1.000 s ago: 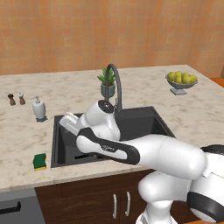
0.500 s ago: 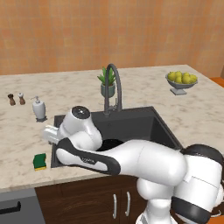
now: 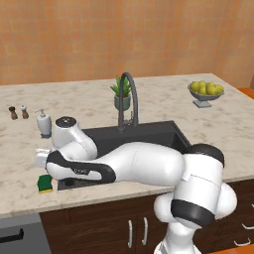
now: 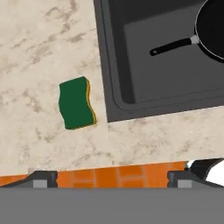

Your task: Pick the pan and sponge and place them into the sink. Then turn on the water.

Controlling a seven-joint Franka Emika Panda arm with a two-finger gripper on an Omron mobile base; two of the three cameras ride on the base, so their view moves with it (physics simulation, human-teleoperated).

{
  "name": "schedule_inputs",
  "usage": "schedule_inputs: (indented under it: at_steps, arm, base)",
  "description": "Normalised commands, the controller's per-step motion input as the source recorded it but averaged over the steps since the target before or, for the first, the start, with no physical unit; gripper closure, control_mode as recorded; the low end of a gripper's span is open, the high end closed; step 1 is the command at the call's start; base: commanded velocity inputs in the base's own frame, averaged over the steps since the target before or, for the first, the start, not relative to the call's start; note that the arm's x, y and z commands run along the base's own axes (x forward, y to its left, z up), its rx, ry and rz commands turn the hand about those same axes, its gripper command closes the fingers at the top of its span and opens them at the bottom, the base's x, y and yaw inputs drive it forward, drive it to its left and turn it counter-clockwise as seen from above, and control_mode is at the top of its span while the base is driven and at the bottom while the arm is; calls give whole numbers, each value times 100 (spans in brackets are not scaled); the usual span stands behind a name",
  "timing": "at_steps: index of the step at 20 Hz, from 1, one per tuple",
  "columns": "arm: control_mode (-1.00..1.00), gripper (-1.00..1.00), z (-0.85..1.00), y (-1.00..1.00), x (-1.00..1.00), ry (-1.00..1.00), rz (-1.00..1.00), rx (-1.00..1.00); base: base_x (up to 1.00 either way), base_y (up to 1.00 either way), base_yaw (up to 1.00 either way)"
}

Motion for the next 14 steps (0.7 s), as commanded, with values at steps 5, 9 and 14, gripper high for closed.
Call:
schedule_inputs:
  at_steps: [5,9,14]
  arm:
    - [-100,-100,-41,27,35,1,8,-13]
    - [-100,-100,-39,34,49,0,11,-2]
    - [-100,-100,-26,46,39,0,10,-6]
  base:
    - [0,0,0]
    - [0,0,0]
    - [0,0,0]
